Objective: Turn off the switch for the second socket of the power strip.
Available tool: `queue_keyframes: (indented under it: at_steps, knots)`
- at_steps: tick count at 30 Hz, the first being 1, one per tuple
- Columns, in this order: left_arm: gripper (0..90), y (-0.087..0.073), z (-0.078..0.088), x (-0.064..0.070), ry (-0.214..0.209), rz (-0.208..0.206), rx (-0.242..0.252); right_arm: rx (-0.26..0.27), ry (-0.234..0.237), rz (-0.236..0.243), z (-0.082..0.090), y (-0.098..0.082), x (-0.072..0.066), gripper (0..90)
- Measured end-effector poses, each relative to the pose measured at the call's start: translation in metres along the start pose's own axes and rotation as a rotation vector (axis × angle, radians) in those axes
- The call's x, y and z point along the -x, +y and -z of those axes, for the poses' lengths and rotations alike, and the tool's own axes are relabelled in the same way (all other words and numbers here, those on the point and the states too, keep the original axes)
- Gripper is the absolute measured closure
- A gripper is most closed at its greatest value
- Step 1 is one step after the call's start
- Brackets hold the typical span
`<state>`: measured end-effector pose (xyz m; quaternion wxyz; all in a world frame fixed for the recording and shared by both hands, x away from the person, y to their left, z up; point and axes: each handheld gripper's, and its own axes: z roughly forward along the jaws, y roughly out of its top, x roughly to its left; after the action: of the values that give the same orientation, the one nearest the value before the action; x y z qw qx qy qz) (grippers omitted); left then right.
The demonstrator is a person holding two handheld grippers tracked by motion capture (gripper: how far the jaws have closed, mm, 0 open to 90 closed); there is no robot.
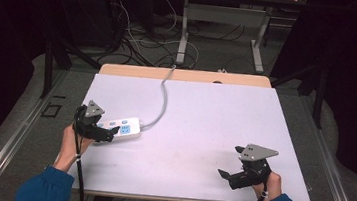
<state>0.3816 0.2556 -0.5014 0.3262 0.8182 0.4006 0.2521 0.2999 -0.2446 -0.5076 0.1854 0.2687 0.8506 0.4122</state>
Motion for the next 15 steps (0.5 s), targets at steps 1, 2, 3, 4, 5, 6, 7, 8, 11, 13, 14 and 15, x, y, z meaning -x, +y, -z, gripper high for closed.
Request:
queue_keyframes:
  at_steps: [1,2,3,4,5,6,7,8,11,13,14,15]
  knots:
    - [0.0,0.0,-0.001,0.0,-0.001,0.003,0.002,-0.006,0.003,-0.003,0.0,0.0,0.0,4.2]
    - [0.0,0.0,-0.001,-0.001,-0.001,0.001,-0.008,0.005,0.002,0.0,-0.001,0.0,0.0,4.2]
    - [0.0,0.0,-0.001,-0.001,-0.001,0.001,-0.008,0.005,0.002,0.0,-0.001,0.0,0.0,4.2]
    - [0.0,0.0,-0.002,-0.002,-0.006,0.004,-0.005,-0.001,0.003,0.001,0.0,0.0,0.0,4.2]
    - [0.0,0.0,-0.002,-0.002,-0.006,0.004,-0.005,-0.001,0.003,0.001,0.0,0.0,0.0,4.2]
    - [0.0,0.0,-0.003,-0.004,-0.008,0.006,-0.01,0.001,0.0,-0.002,0.0,0.0,0.0,4.2]
    - [0.0,0.0,-0.003,-0.004,-0.008,0.006,-0.01,-0.001,-0.003,-0.006,-0.001,0.0,-0.001,4.2]
    - [0.0,0.0,-0.005,-0.005,-0.014,0.014,-0.017,-0.004,-0.001,-0.006,-0.001,0.0,-0.001,4.2]
    - [0.0,0.0,-0.008,-0.007,-0.02,0.02,-0.024,-0.005,0.005,0.004,-0.001,0.0,0.0,4.2]
    - [0.0,0.0,-0.009,-0.007,-0.026,0.023,-0.033,-0.009,0.006,0.001,-0.001,0.0,-0.001,4.3]
    - [0.0,0.0,-0.011,-0.007,-0.029,0.039,-0.035,-0.009,0.005,0.004,-0.001,0.0,0.0,4.3]
    - [0.0,0.0,-0.012,-0.009,-0.031,0.028,-0.043,-0.009,0.005,0.003,-0.001,0.0,0.0,4.3]
